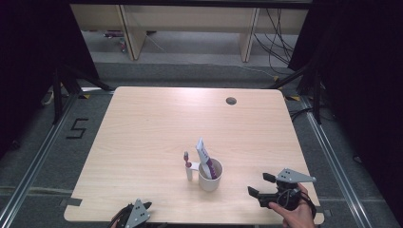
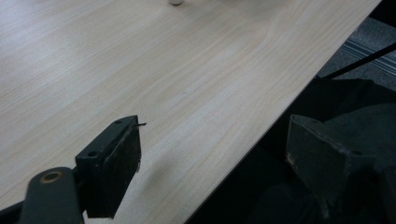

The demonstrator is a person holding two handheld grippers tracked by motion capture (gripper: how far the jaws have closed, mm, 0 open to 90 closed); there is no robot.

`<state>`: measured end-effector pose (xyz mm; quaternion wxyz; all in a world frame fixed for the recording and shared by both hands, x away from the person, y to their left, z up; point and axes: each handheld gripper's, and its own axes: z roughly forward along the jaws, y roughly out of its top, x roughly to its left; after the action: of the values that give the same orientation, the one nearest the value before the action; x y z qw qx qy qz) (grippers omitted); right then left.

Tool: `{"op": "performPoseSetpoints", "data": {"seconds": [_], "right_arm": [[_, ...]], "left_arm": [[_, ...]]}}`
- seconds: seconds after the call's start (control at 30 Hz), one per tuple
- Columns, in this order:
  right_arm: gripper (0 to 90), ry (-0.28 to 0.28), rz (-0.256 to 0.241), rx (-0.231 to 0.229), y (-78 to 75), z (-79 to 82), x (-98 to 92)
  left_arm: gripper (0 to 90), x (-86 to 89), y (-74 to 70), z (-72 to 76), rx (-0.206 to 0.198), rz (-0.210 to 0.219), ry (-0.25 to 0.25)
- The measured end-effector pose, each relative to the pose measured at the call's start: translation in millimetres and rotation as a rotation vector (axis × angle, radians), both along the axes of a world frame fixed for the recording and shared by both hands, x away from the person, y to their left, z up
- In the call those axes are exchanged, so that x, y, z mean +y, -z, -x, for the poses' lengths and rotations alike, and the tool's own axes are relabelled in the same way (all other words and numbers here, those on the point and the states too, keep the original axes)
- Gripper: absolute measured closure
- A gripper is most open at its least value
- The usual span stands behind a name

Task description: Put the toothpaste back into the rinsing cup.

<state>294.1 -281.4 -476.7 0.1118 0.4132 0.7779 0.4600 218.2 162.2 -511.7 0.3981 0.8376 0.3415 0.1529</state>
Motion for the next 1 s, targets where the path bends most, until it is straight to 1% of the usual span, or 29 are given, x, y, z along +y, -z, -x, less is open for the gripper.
{"op": "performPoseSetpoints", "data": {"seconds": [0.03, 0.07, 0.1, 0.13, 0.17, 0.2, 0.23, 0.27, 0.3, 0.33, 0.4, 0.43, 0.47, 0.5, 0.53, 0.57, 0.6, 0.63, 0.67, 0.7, 0.73, 0.77, 0.8, 0.83, 0.87, 0.9, 0.93, 1.0], "right_arm": [[17.2, 0.007, -0.011, 0.009, 0.9, 1.5, 0.5], [17.1, 0.006, 0.01, -0.001, 1.3, 2.0, -0.5], [17.1, -0.017, 0.009, -0.02, 2.3, 1.6, -1.3], [17.1, -0.004, 0.006, 0.013, 1.5, 5.3, -0.5], [16.8, -0.015, 0.0, 0.005, 2.7, 7.6, -0.1], [16.6, -0.02, 0.015, -0.024, 4.1, 7.4, -0.9], [16.6, -0.02, 0.015, -0.024, 4.1, 7.4, -0.9], [16.6, -0.022, 0.012, -0.015, 4.9, 8.9, -0.5], [16.6, -0.039, -0.002, -0.005, 7.1, 9.0, -0.1], [16.5, -0.018, 0.01, 0.001, 7.1, 12.3, 0.1], [16.6, -0.028, 0.005, 0.0, 9.2, 14.2, 0.0], [16.6, -0.033, 0.017, -0.013, 10.2, 14.2, -0.6], [16.6, -0.032, 0.023, -0.015, 10.3, 15.4, -0.9], [16.6, -0.027, 0.019, -0.002, 10.2, 17.9, 0.1], [16.5, -0.039, 0.034, -0.019, 11.2, 17.4, -0.6], [16.6, -0.045, 0.037, -0.011, 11.2, 18.6, -0.3], [16.5, -0.036, 0.024, 0.013, 11.9, 21.0, 1.8], [16.5, -0.039, 0.03, 0.008, 11.9, 22.0, 2.1], [16.5, -0.045, 0.06, -0.016, 12.0, 21.5, 0.9], [16.5, -0.045, 0.059, -0.01, 12.3, 22.8, 1.7], [16.5, -0.033, 0.06, 0.01, 11.6, 25.4, 2.6], [16.4, -0.029, 0.053, 0.0, 12.7, 26.0, 3.6], [16.5, -0.05, 0.073, -0.022, 12.4, 25.4, 2.1], [16.5, -0.053, 0.071, -0.022, 12.9, 26.1, 2.7], [16.4, -0.043, 0.065, 0.006, 12.8, 28.9, 4.7], [16.4, -0.043, 0.065, 0.006, 12.8, 28.9, 4.7], [16.4, -0.052, 0.082, -0.009, 13.0, 27.9, 3.6], [16.4, -0.055, 0.08, -0.014, 13.6, 28.2, 5.2]], "left_arm": [[18.1, 0.0, -0.1, 0.0, -0.001, -0.001, 0.0], [18.1, 0.1, -0.1, 0.0, -0.001, -0.001, 0.001], [18.2, 0.1, -0.1, 0.0, 0.0, -0.001, 0.0], [18.1, -0.1, 0.4, -0.1, -0.003, 0.005, -0.001], [18.1, 0.1, 0.4, -0.3, -0.004, 0.003, 0.0], [18.1, 0.1, 0.4, -0.3, -0.004, 0.003, 0.0], [18.1, 0.1, 0.4, -0.3, -0.004, 0.004, 0.0], [18.1, 0.1, 0.4, -0.2, -0.005, 0.005, -0.001], [18.1, 0.3, 0.3, -0.2, -0.004, 0.003, -0.001], [18.1, 0.2, 0.3, -0.1, -0.004, 0.005, -0.002], [18.1, 0.2, 0.3, -0.1, -0.004, 0.004, 0.0], [18.1, 0.1, 0.4, -0.1, -0.005, 0.003, 0.001], [18.1, 0.2, -0.4, 0.1, -0.001, -0.005, 0.002], [18.1, 1.6, -1.2, -0.5, -0.006, -0.034, 0.011], [18.1, 1.1, -1.2, -0.3, -0.005, -0.031, 0.007], [18.1, -0.2, -0.6, 0.4, -0.005, -0.007, 0.001], [18.1, -0.2, -0.6, 0.3, -0.006, -0.008, 0.002], [18.1, -0.1, -0.7, 0.3, -0.006, -0.009, 0.002], [18.1, 0.0, -0.6, 0.2, -0.004, -0.008, 0.004], [18.1, 1.5, -1.2, -0.6, -0.007, -0.036, 0.012], [18.1, 1.3, -1.0, -0.5, -0.006, -0.036, 0.01], [18.1, 1.0, -0.7, -0.4, -0.008, -0.036, 0.009], [18.1, 0.0, -0.2, 0.0, -0.005, -0.022, 0.006], [18.1, -0.7, 0.4, 0.0, -0.005, -0.007, 0.005], [18.1, -0.9, 0.7, 0.0, -0.006, -0.006, 0.005], [18.1, -0.9, 0.7, 0.0, -0.006, -0.006, 0.005], [18.1, 0.6, 0.1, -1.0, -0.01, -0.033, 0.013], [18.1, -0.3, 0.0, -0.2, -0.005, -0.023, 0.006]]}}
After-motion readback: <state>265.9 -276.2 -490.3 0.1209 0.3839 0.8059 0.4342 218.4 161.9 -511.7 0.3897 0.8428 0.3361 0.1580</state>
